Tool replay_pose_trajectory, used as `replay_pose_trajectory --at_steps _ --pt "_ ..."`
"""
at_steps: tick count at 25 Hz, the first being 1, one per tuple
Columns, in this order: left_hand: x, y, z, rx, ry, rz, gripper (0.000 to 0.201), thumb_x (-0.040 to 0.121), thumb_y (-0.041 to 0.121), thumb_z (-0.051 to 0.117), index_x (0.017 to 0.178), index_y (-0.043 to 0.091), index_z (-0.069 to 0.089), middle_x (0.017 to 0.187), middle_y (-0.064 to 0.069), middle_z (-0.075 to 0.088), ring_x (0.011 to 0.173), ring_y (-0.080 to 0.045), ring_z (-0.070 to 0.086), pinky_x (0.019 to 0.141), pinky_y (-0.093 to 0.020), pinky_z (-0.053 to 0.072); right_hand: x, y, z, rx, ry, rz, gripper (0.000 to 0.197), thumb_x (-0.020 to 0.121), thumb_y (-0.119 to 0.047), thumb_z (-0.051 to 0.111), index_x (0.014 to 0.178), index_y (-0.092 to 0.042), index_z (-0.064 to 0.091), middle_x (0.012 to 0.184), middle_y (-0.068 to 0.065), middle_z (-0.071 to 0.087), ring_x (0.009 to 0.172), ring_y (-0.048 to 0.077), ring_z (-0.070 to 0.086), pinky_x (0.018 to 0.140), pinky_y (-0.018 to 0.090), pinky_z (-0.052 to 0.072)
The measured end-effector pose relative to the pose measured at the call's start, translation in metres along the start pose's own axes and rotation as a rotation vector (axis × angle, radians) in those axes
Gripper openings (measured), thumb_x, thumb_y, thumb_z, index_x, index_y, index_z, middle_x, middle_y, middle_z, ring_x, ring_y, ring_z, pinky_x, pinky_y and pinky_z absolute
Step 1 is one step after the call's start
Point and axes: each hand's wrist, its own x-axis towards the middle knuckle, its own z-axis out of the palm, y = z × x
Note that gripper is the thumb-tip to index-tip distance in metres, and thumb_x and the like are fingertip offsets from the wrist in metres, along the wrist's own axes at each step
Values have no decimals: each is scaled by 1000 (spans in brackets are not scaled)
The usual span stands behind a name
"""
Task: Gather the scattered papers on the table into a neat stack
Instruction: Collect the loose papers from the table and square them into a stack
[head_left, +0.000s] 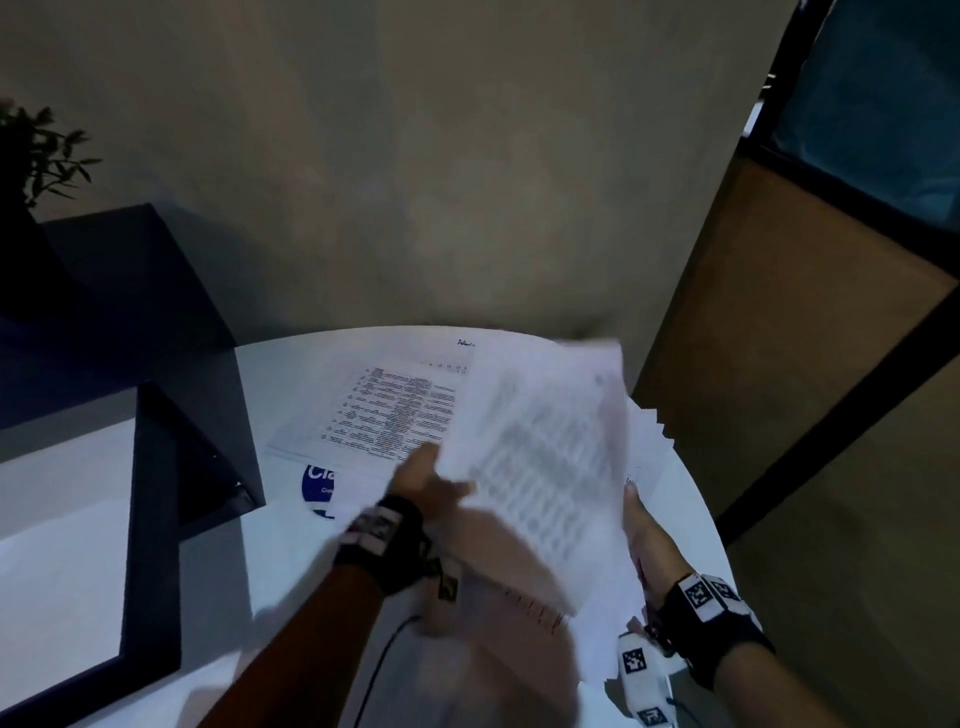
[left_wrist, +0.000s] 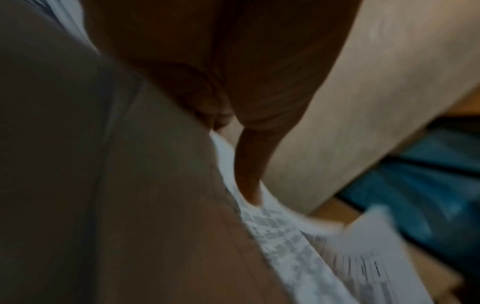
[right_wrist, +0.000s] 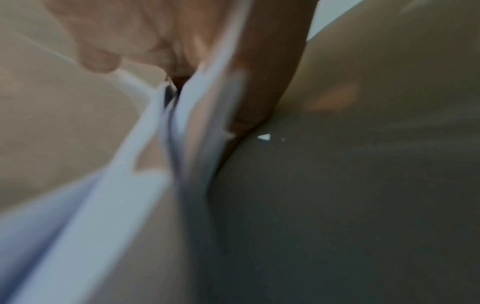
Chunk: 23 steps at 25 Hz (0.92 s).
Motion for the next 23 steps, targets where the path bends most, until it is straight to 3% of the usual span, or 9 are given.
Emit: replay_pose_trajectory --at_steps 4,7,9,11,13,14,16,21,23 --pt "-13 -12 36 104 -63 25 44 89 28 59 129 8 56 133 -13 59 120 -25 56 96 -26 40 -10 -2 -1 -17 -12 29 106 53 -94 60 141 -36 53 155 13 41 137 34 44 112 58 33" --pt "-13 -8 33 77 93 42 39 89 21 55 125 5 59 130 -12 61 122 -27 55 98 -26 39 -14 -2 -2 1 -107 -4 82 57 -89 63 121 -38 69 99 2 73 102 17 66 97 52 45" --pt "-11 -12 33 90 195 5 34 94 14 54 127 6 58 106 -6 65 118 -29 58 97 -31 43 -9 4 -4 16 -131 28 90 58 -85 66 135 -38 59 126 4 62 133 27 48 110 55 33" --pt "-15 -13 35 149 104 40 22 93 13 54 113 6 60 73 5 49 103 -30 62 86 -32 46 -1 7 -4 -42 -72 -50 92 64 -67 79 141 -25 53 138 0 57 137 34 45 109 53 35" --pt "-19 -12 33 185 29 90 7 89 13 54 94 11 58 68 4 48 87 -27 57 74 -28 43 11 11 -6 -101 20 -167 55 73 -42 85 112 -12 60 97 -9 67 93 24 65 93 40 44" --pt "-16 -15 31 193 85 144 7 87 15 53 89 11 59 72 -1 56 82 -27 58 72 -25 42 15 12 -8 -119 32 -168 45 70 -43 86 92 -17 56 77 -16 59 74 11 56 86 35 42" --pt "-6 -23 22 206 318 184 20 87 19 51 93 12 69 87 -9 67 83 -29 64 73 -27 50 25 16 -9 -176 45 -159 64 52 -64 87 73 -25 40 52 -23 47 57 3 41 72 28 38" --pt "18 -47 -37 -125 481 -555 86 84 53 59 148 6 24 153 -19 23 139 -39 28 108 -54 32 52 38 -15 -198 86 -169 100 42 -74 84 118 -16 56 104 -7 71 99 25 62 92 37 50" --pt "32 -59 -56 -175 437 -697 97 85 61 51 151 3 11 158 -18 11 144 -37 17 113 -52 24 56 41 -13 -174 85 -181 125 39 -76 84 143 -21 43 143 -1 57 133 28 50 108 47 42"
